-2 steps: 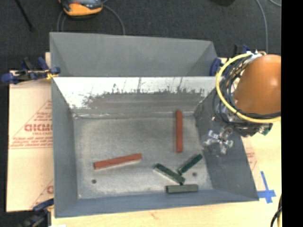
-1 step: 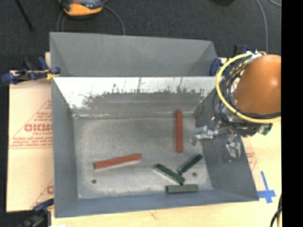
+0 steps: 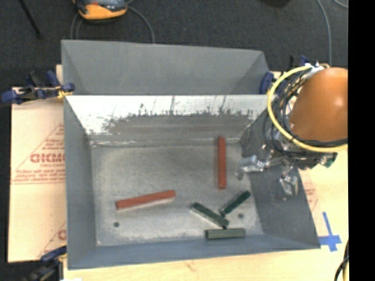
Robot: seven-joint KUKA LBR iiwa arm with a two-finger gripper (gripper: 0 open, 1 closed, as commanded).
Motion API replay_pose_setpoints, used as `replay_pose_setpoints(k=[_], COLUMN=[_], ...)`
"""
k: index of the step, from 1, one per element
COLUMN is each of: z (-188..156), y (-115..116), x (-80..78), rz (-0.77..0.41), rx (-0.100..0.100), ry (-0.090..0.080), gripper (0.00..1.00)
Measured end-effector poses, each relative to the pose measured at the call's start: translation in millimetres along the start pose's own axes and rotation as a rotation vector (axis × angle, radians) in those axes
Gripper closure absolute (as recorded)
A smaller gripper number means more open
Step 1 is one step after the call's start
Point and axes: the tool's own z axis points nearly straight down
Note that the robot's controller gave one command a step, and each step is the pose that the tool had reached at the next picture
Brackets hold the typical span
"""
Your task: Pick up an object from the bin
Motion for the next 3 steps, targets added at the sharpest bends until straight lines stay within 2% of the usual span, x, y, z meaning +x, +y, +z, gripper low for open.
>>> replay_pose_setpoints(k=[1, 2, 3], z=[35.3, 127.2, 127.2], y=[8.8, -8.0, -8.0], x=[4.8, 7.8, 7.8], rz=[-0.102, -0.334, -0.334], rx=[0.005, -0.001, -0.001], ry=[-0.001, 0.000, 0.000], gripper=[0.00, 1.00, 1.00])
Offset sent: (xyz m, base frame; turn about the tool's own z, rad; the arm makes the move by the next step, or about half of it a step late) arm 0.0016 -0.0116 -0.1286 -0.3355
